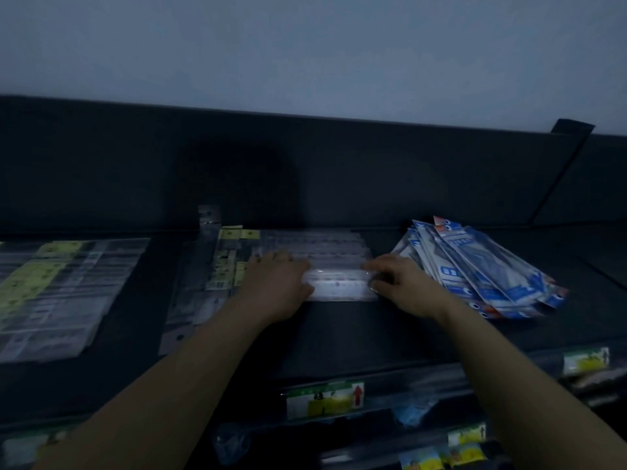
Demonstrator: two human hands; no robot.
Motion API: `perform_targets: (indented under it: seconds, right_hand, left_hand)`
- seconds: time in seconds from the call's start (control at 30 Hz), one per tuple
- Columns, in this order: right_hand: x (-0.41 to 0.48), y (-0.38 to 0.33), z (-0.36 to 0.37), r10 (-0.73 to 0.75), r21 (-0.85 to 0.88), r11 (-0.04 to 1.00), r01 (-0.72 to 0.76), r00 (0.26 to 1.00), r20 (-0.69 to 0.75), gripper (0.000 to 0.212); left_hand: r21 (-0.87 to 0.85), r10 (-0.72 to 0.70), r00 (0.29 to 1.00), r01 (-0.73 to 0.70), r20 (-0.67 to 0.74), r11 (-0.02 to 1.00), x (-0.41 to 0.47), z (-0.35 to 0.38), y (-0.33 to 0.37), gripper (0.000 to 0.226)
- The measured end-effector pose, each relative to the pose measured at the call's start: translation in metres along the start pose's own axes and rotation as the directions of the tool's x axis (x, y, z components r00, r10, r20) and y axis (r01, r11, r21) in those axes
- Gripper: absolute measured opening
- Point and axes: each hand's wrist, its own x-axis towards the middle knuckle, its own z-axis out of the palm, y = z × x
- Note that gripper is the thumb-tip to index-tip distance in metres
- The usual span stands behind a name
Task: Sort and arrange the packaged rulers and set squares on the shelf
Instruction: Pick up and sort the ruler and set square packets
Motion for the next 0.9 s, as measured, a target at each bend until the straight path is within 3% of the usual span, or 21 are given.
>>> perform_targets:
  seconds: [0.1, 0.23, 0.53, 0.7, 0.8, 0.9]
  right_hand:
    - [-0.007, -0.002, 0.01, -0.032, -0.089, 0.995, 0.039, 0.996, 0.077, 0.053]
    - [-0.021, 0.0, 0.017, -0.028, -0.172, 0.983, 0.061, 0.982, 0.187, 0.059]
    - [-0.052, 0.0, 0.015, -0.075, -0.137, 0.985, 0.109, 0.969, 0.234, 0.059]
    - [-0.059, 0.003, 0.01, -0.099, -0.107, 0.985, 0.134, 0.954, 0.283, 0.06]
    - [-0.065, 0.004, 0.004, -0.112, -0.062, 0.988, 0.14, 0.936, 0.332, 0.059]
    - [-0.059, 0.005, -0.007, -0.124, 0.078, 0.991, 0.111, 0.974, 0.191, 0.056]
  left_hand:
    - [0.129, 0.078, 0.996, -0.084, 0.049, 0.988, -0.009, 0.012, 0.002, 0.055]
    - [0.079, 0.076, 0.967, -0.098, 0.242, 0.992, -0.023, 0.016, 0.002, 0.064]
    - [-0.019, 0.131, 0.925, -0.133, 0.357, 0.991, -0.055, 0.007, -0.004, 0.071]
    - [-0.095, 0.131, 0.954, -0.109, 0.27, 0.989, -0.065, 0.01, -0.008, 0.107]
    - [-0.122, 0.05, 0.978, -0.025, 0.205, 0.992, -0.069, 0.008, -0.007, 0.097]
    - [-0.108, -0.057, 0.998, 0.059, 0.019, 0.992, -0.06, 0.005, -0.005, 0.091]
